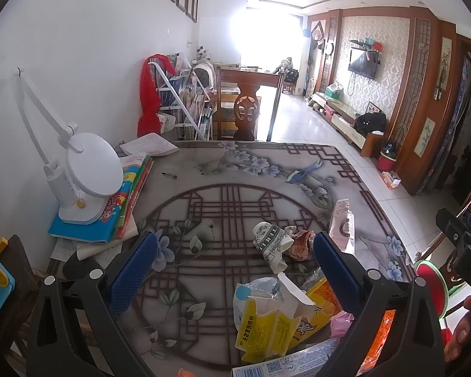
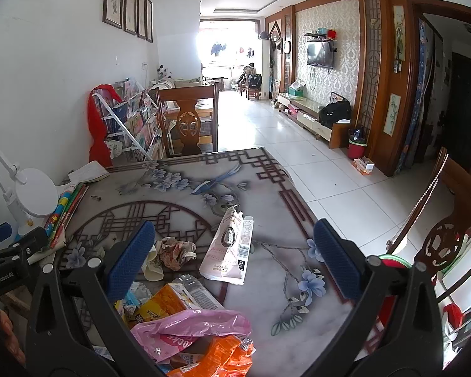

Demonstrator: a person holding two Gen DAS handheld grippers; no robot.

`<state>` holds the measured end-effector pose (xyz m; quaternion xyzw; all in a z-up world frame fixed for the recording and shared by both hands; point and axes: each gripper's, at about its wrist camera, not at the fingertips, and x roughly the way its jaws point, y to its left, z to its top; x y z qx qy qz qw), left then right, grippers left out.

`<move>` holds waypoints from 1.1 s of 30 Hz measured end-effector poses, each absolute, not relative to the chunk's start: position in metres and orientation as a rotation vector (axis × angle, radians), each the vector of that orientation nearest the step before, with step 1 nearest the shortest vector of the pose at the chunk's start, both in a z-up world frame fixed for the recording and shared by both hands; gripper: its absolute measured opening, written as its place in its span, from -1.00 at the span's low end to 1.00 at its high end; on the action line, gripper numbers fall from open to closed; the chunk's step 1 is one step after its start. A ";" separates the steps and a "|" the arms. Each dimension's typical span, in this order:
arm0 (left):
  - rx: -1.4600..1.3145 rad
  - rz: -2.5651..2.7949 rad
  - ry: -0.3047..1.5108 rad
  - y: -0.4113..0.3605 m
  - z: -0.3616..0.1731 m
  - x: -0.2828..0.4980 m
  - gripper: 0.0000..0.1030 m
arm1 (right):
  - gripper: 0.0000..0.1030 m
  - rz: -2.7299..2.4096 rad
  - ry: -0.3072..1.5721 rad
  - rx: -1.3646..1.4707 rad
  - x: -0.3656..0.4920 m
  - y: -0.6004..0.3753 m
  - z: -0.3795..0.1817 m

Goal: Collect trash
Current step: 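Grasp the yellow carton with the left tool while the right tool grasps the orange bag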

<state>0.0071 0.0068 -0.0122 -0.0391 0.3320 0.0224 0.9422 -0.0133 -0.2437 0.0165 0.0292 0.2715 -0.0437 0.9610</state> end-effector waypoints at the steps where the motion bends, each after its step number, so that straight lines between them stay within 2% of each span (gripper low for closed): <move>1: -0.080 0.046 0.678 0.007 -0.012 0.007 0.85 | 0.93 -0.089 0.550 0.059 -0.013 -0.244 0.017; 11: -0.069 0.006 0.623 0.004 -0.004 0.001 0.85 | 0.93 -0.067 0.576 0.023 -0.017 -0.245 0.014; 15: -0.011 -0.008 0.578 0.004 -0.011 -0.004 0.85 | 0.93 -0.013 0.665 0.035 -0.014 -0.251 -0.003; 19: 0.058 -0.045 0.677 0.001 -0.031 -0.002 0.85 | 0.93 0.083 0.806 0.111 -0.005 -0.256 -0.035; 24: -0.019 -0.086 0.790 0.010 -0.055 0.003 0.84 | 0.93 0.141 0.995 0.281 0.013 -0.258 -0.085; 26: -0.036 -0.118 0.834 0.008 -0.069 0.007 0.77 | 0.92 0.132 1.035 0.323 0.020 -0.257 -0.099; 29: -0.072 -0.209 0.941 -0.004 -0.097 0.020 0.69 | 0.74 0.144 1.088 0.360 0.028 -0.254 -0.113; 30: -0.082 -0.227 0.968 -0.008 -0.106 0.023 0.67 | 0.57 0.150 1.103 0.371 0.028 -0.255 -0.114; 32: -0.094 -0.261 1.004 -0.016 -0.118 0.026 0.52 | 0.23 0.165 1.122 0.388 0.029 -0.255 -0.118; 33: -0.089 -0.270 1.016 -0.020 -0.122 0.027 0.47 | -0.08 0.175 1.129 0.398 0.029 -0.255 -0.120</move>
